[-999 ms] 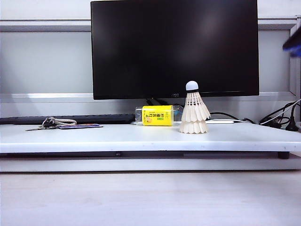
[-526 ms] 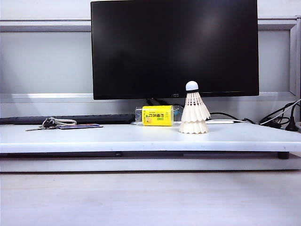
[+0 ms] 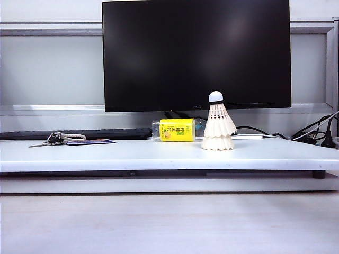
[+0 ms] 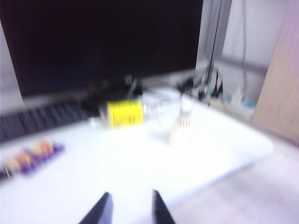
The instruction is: Stack the badminton balls on the table vertically.
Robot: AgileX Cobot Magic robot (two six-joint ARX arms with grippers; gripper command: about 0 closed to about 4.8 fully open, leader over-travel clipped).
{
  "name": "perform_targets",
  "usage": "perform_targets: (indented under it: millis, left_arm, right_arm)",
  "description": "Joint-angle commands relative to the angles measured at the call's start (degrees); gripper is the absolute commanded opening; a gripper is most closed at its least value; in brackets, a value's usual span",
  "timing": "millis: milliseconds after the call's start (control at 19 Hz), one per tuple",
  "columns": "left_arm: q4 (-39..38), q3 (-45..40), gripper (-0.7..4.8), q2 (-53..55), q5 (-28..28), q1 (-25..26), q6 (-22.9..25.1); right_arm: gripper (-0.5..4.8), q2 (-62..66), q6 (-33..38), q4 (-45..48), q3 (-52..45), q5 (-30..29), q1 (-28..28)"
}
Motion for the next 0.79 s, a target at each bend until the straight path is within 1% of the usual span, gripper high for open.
perform_targets:
  millis: [53,263,473,526,631,788]
  left_arm:
    - [4.5,-3.5,1.20,0.0,0.0,0.0,-4.2]
    - [10.1,-8.1,1.20,0.0,-0.4,0.0,-5.9]
    - [11.7,-12.2,1.20,0.0,-3.1,0.0,-6.8]
    - [13.0,-13.4,1.20,0.0,-3.6,0.0,-7.1]
    - [15.1,-15.3,1.20,0.0,-4.1,0.0,-8.3]
    - [16.1,-17.0,1.20,0.1,-4.0,0.0,-8.3]
  right_arm:
    - [0.39,-0.1,2.1,3.0,-3.2,0.1,0.0]
    - [0.32,-0.1,2.0,4.9,-5.7,1.8,0.0]
    - [0.28,-0.1,1.8,6.5,-7.2,2.8,0.0]
    - [0.20,-0.1,1.6,6.5,-7.4,2.9,0.0]
    - [0.20,-0.1,1.5,7.0,-8.1,2.9,0.0]
    - [0.20,-0.1,1.4,7.0,-9.3,2.9,0.0]
